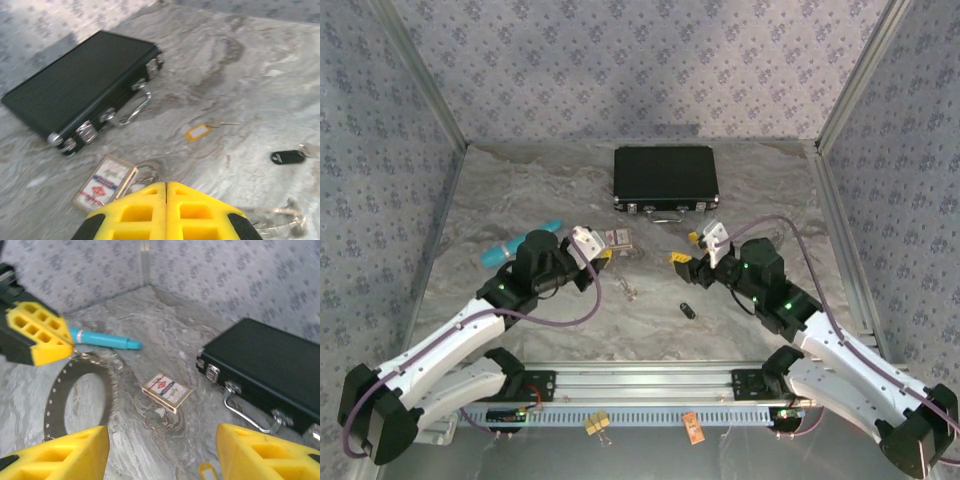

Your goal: Put the keys on the keyring

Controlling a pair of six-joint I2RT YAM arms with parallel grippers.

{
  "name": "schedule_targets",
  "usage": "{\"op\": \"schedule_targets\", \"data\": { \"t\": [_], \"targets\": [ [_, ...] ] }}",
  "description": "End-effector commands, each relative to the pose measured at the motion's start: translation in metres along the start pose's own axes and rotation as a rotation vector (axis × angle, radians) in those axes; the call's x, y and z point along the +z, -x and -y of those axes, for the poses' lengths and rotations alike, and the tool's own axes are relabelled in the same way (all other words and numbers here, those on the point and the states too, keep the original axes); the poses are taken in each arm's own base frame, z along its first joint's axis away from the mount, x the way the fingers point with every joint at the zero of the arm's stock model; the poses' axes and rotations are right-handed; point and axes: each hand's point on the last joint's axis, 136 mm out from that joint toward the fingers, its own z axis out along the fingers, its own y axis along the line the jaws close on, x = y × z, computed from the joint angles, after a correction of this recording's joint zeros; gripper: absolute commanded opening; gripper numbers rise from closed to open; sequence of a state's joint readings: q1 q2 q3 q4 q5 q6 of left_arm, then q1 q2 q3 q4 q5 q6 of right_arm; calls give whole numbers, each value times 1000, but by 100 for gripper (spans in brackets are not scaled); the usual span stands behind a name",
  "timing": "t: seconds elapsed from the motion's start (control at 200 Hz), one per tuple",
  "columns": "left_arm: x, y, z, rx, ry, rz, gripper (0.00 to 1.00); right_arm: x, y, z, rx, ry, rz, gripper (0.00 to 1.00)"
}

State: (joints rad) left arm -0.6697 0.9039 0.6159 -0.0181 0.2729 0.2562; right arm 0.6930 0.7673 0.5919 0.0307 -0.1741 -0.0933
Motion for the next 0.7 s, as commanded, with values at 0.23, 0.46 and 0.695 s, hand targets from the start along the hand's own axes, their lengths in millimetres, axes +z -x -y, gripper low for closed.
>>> {"op": "schedule_targets", "data": {
  "t": [0.23,0.46,0.695],
  "targets": [
    [-17,28,71,191,-392,229,0,11,-9,-58,-334,269,10,47],
    [-16,21,87,195,-485,225,0,21,-26,-86,-331,383,-31,33],
    [-11,12,96,198,-524,197,0,12,-36,-103,-293,450,-50,23]
  ]
}}
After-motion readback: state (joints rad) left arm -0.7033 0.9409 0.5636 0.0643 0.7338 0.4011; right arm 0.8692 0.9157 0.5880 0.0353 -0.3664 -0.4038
